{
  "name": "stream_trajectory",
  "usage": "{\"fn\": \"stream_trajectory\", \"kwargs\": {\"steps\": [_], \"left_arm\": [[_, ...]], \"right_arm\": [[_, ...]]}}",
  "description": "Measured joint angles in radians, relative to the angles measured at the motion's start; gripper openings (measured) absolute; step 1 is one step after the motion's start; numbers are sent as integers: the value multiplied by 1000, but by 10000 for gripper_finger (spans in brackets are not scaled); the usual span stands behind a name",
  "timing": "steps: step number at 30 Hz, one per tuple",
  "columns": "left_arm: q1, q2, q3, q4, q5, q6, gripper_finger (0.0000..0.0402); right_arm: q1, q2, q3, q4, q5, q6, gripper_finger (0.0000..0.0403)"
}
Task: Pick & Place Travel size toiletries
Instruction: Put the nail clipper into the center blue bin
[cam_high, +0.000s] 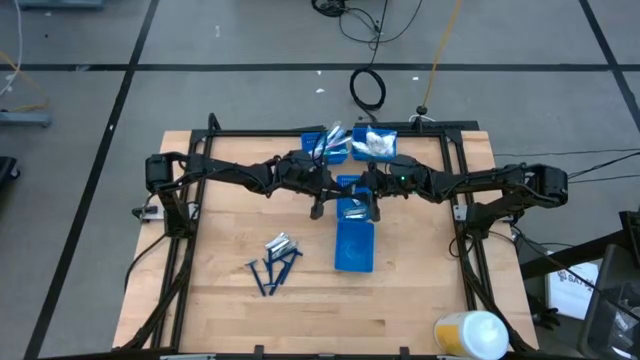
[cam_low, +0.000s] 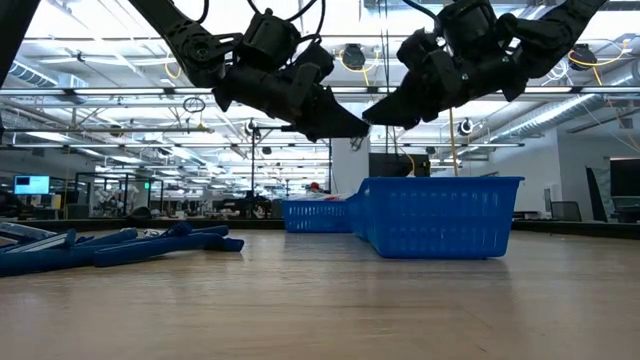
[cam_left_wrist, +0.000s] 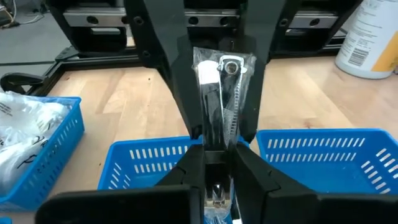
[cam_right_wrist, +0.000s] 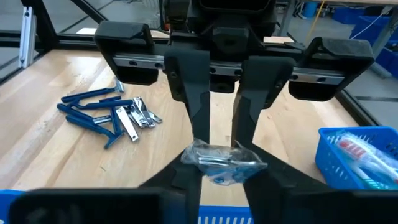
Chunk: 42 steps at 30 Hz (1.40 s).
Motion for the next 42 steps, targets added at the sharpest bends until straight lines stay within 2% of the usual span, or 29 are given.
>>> {"fn": "stream_trajectory", "kwargs": {"steps": [2, 6, 9, 12, 17, 22, 27, 33, 42], "left_arm": [[0, 0, 0, -1, -3, -3, 51], [0, 0, 0, -1, -4, -15, 56], [-4, 0, 0, -1, -11, -103, 61], [-16, -1, 2, -30, -86, -196, 78], [-31, -5, 3, -79, -157, -233, 147], [-49, -32, 1, -67, -180, -162, 228], [-61, -87, 1, -57, -240, -128, 276], [-61, -94, 1, -62, -273, -126, 293], [-61, -92, 1, -61, -278, -131, 294]], "right_arm": [[0, 0, 0, 0, 2, -16, 72], [0, 0, 0, 0, 0, -40, 72], [0, 0, 0, 0, -3, -40, 72], [0, 1, 0, -6, 0, -44, 72], [0, 2, 0, -19, 2, -47, 72], [1, 1, 0, -58, -8, -43, 72], [1, -11, -1, -157, -9, -21, 72], [-10, -27, -1, -295, -86, 6, 74], [-25, -27, -1, -341, -56, 8, 81]]}}
